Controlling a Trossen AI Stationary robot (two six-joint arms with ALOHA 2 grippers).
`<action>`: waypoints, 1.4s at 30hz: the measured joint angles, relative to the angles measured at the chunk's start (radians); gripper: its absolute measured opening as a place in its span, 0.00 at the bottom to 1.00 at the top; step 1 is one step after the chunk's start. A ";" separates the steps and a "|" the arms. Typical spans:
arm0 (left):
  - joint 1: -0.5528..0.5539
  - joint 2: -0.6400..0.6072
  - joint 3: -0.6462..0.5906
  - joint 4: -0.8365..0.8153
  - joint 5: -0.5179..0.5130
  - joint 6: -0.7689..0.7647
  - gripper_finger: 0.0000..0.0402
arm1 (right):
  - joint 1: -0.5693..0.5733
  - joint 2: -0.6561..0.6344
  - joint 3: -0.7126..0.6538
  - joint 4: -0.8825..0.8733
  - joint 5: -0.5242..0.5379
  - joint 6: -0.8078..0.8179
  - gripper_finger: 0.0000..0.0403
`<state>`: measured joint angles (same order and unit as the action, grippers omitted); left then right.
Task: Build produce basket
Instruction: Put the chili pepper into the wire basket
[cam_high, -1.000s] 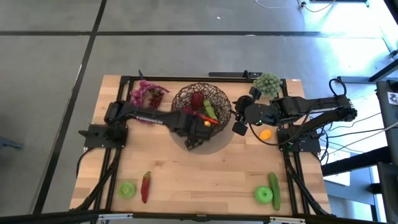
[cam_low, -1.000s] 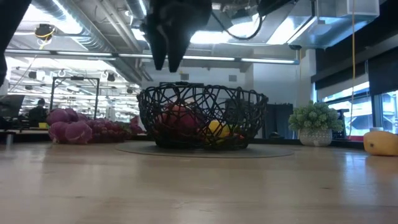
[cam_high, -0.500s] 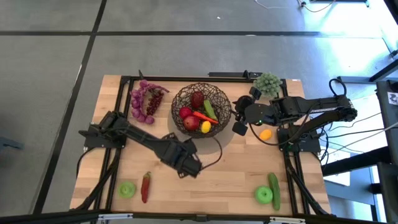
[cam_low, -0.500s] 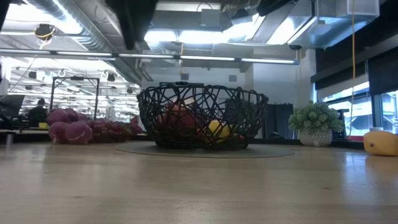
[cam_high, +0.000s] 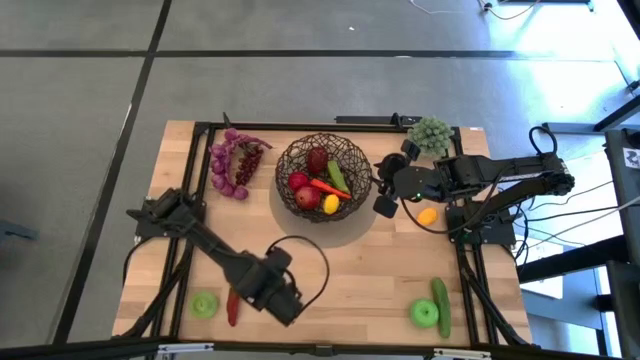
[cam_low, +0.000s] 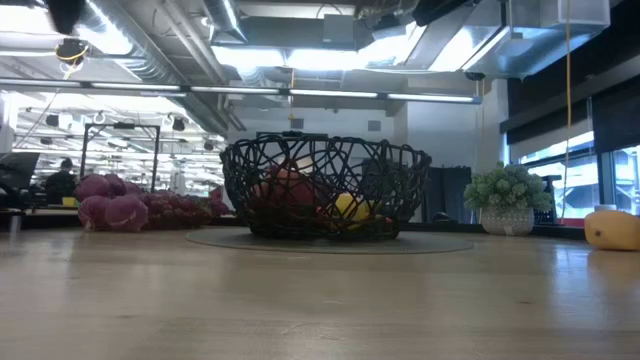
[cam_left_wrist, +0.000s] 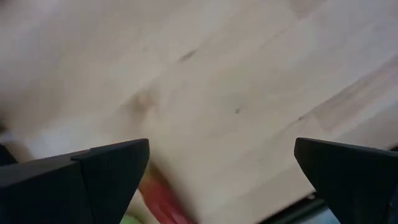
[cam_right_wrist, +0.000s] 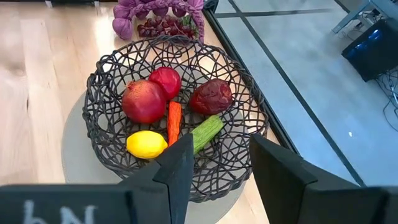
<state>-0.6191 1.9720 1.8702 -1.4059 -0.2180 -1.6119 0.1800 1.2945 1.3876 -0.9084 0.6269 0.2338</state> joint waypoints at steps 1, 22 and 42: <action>-0.014 0.000 0.000 0.000 0.000 -0.037 0.98 | 0.000 0.000 0.000 0.002 -0.003 0.017 0.38; -0.240 0.001 -0.141 -0.016 -0.025 -0.579 0.98 | 0.086 0.000 0.000 0.174 -0.307 -0.008 0.38; -0.245 0.002 -0.508 0.228 -0.023 -0.690 0.98 | 0.107 0.000 0.000 0.212 -0.307 -0.003 0.38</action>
<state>-0.8642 1.9736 1.3619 -1.1784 -0.2409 -2.3021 0.2874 1.2942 1.3876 -0.6968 0.3199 0.2310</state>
